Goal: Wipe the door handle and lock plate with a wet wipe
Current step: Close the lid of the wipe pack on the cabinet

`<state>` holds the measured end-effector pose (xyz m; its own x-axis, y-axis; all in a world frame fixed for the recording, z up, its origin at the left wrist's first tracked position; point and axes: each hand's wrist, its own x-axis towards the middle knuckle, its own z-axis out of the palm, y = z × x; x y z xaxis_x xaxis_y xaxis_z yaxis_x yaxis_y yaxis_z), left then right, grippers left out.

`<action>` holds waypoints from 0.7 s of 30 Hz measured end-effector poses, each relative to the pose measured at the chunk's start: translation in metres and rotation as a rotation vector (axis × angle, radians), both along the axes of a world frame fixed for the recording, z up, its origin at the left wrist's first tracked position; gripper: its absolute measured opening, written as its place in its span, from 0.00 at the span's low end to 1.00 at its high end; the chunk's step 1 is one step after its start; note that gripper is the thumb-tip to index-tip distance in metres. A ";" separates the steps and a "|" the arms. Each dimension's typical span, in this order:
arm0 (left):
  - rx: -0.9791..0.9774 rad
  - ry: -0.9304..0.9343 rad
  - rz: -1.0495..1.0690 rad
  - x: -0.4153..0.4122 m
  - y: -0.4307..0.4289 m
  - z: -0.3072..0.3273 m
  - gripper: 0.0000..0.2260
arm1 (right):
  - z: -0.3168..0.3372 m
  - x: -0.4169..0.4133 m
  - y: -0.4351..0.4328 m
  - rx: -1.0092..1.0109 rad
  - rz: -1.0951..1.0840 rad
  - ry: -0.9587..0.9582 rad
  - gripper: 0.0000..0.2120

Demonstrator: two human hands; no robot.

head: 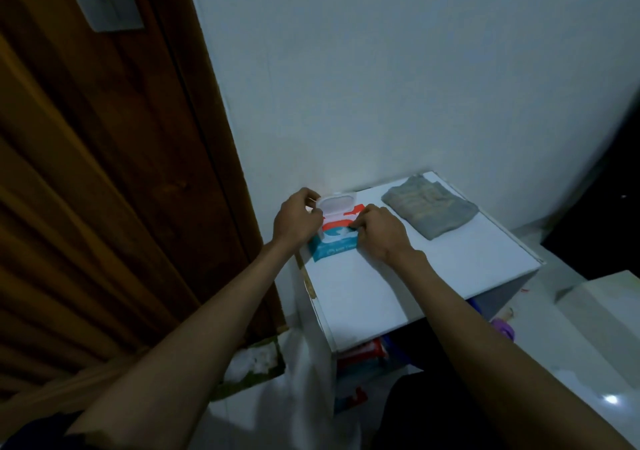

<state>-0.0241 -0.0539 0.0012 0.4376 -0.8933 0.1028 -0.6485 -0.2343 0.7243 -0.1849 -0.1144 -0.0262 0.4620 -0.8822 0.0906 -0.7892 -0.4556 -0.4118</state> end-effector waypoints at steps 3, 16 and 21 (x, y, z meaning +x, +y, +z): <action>-0.012 -0.075 -0.075 -0.004 0.011 -0.003 0.09 | 0.013 -0.006 -0.010 0.084 -0.058 -0.120 0.14; -0.003 -0.520 -0.293 -0.014 0.044 -0.038 0.23 | -0.030 -0.017 0.032 -0.274 0.114 0.015 0.17; 0.038 -0.476 -0.267 -0.016 0.044 -0.039 0.21 | -0.027 -0.008 0.027 -0.119 0.085 -0.056 0.17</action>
